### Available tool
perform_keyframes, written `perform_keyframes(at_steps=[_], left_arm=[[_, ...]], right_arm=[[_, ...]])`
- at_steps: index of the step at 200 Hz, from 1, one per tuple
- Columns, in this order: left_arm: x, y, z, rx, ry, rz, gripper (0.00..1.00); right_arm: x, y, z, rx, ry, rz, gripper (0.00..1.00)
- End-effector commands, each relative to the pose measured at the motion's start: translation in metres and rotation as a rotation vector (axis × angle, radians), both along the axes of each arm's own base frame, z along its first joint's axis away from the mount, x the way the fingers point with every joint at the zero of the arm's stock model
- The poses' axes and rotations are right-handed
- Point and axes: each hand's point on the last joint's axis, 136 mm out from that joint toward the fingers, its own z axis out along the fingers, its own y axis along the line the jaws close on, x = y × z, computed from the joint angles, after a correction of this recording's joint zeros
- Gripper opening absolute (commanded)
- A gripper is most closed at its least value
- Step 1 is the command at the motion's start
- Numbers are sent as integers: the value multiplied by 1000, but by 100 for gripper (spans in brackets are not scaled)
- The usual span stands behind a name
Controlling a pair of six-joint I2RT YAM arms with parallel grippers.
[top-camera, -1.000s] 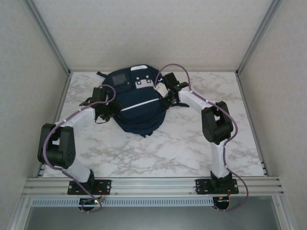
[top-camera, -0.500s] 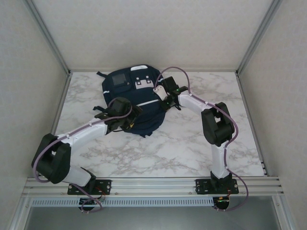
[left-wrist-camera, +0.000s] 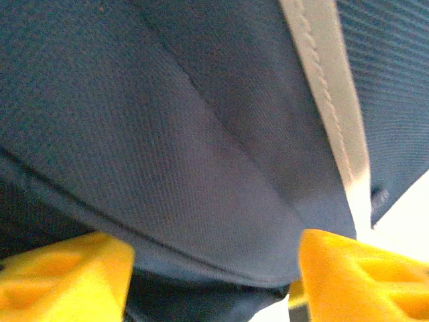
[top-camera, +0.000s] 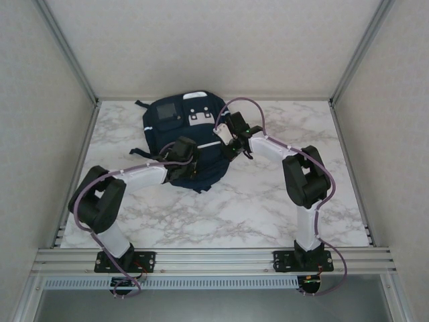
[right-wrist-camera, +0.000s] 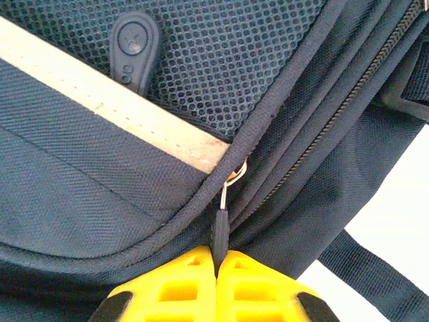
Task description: Pack books, pencil case, and school supplies into a backpack
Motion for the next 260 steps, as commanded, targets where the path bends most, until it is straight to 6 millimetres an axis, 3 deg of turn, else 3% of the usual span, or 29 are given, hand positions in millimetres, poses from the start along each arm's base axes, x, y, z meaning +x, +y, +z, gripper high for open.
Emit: perform_keyframes(at_steps=[1,11,23,70,103,131,184,192,204,217,220,222,229,242,260], left_arm=[[8,13,-26,21,51,74,50],[1,14,-39,19,78,60,35],[-11,18,-52,43,110,33,0],[-82,55,-90,159,241,-62,0],[-115,77,-94,189,267,-75,0],[-116,78,-86,192,242,-96,0],[-86,55,-60,206,137,-213,0],[-83,53,-55,230,133,-249,0],[-76,51,-43,269,108,-298,19],[-68,51,-28,310,70,-329,51],[-66,51,-24,322,59,-332,59],[-65,52,-22,328,55,-333,63],[-62,54,-13,352,33,-337,69],[-56,58,4,396,-13,-349,77],[-48,67,31,479,-86,-374,85]], right_arm=[[-25,10,4,8,32,64,0],[-22,7,2,-21,15,73,0],[-17,5,1,-50,-1,83,0],[-2,4,11,-71,-40,100,0],[21,-3,16,-86,-63,36,0],[26,3,19,-62,-38,17,0],[17,3,31,-9,-28,-13,0],[13,1,34,-3,-24,-22,13],[5,-2,39,16,-15,-33,29],[-3,-7,46,48,4,-74,40],[-5,-9,46,54,10,-84,58],[-5,-9,48,61,11,-89,63],[-11,-15,50,78,23,-115,69],[-16,-26,54,97,11,-160,70],[-17,-60,59,100,-76,-288,72]])
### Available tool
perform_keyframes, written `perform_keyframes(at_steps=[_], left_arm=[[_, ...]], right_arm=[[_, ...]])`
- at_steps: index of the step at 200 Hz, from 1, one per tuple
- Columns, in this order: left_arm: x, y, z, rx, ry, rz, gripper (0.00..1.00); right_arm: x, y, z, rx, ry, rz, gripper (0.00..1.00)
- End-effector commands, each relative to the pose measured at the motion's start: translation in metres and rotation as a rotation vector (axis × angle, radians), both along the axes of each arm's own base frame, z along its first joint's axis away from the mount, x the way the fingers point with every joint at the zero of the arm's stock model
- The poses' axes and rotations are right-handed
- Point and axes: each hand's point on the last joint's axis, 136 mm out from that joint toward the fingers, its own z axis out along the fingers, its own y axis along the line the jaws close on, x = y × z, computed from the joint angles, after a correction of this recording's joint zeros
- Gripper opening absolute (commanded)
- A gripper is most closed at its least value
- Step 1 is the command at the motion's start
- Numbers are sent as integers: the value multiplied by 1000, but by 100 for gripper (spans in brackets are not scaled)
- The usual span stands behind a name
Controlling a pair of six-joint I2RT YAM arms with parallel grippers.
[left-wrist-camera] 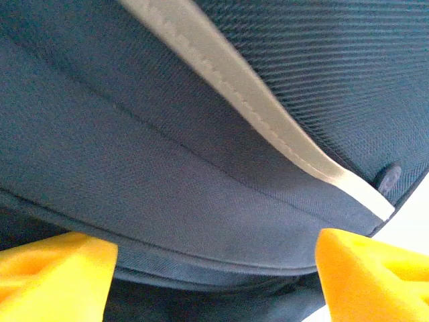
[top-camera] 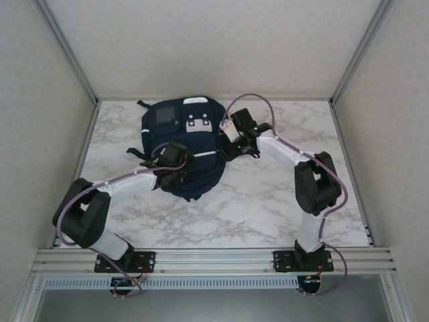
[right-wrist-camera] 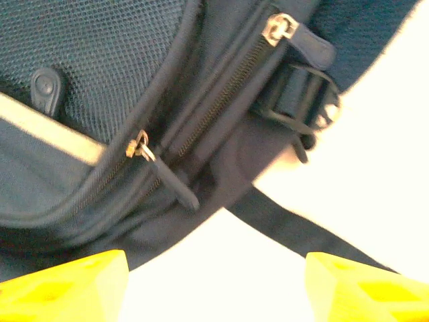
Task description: Pack books, pencil case, and school supplies into a backpack
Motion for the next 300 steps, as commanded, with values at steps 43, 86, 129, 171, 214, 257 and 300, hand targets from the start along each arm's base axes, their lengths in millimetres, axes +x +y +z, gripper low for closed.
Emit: perform_keyframes(at_steps=[43,86,129,171,214,257,300], left_arm=[[24,99,89,606,-247,-131,100],[47,175,96,854,-214,-119,100],[53,211,70,1012,-170,-74,100],[56,240,47,1140,-106,-14,99],[67,239,28,1150,-279,-21,97],[71,235,18,926,-509,-77,98],[65,227,12,903,-608,-89,100]], right_arm=[[7,-161,8,-61,-338,-572,78],[3,-244,-22,-28,-455,-811,78],[10,-255,-18,110,-569,-887,77],[7,-246,-12,178,-606,-831,82],[-8,-255,-27,215,-629,-864,99],[-7,-255,-26,216,-639,-860,99],[-7,-254,-26,216,-639,-857,99]])
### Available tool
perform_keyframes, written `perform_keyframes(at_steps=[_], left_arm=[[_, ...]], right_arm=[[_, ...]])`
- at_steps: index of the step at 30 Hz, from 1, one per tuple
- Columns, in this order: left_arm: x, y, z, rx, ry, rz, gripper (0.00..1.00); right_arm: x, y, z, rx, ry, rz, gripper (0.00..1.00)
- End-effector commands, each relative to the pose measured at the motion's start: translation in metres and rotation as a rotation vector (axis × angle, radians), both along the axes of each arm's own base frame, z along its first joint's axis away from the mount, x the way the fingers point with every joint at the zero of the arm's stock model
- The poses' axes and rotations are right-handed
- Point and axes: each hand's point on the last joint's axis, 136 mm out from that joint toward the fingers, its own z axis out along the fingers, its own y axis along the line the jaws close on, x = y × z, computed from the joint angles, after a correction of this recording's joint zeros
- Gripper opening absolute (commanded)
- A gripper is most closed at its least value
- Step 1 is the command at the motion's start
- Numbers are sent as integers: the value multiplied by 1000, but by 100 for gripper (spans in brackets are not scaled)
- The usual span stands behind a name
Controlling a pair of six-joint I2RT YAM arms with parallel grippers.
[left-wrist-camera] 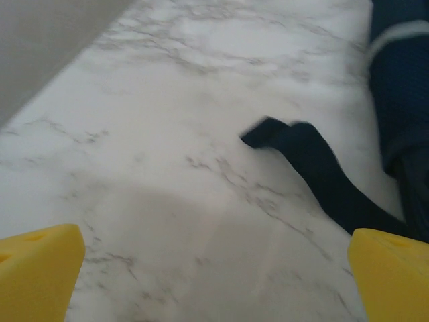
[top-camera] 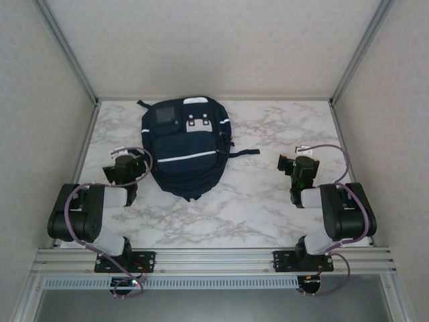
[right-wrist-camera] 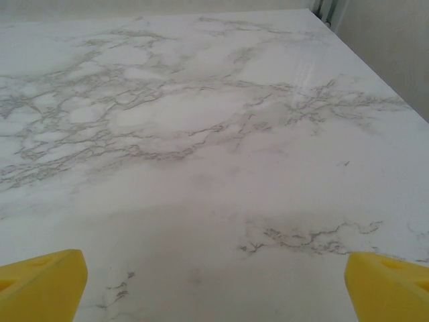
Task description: Pack books, pencil case, and school supplies into a backpack
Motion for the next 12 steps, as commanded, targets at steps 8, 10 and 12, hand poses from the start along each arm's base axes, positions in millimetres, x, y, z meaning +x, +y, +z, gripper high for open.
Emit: perform_keyframes(at_steps=[8,10,12], left_arm=[[18,-16,30,-11,-134,-77,100],[18,-15,30,-10,-137,-74,100],[18,-16,31,-11,-139,-76,100]], right_arm=[[5,1,9,15,-39,-4,99],[5,1,9,16,-40,-3,99],[5,1,10,15,-44,-2,99]])
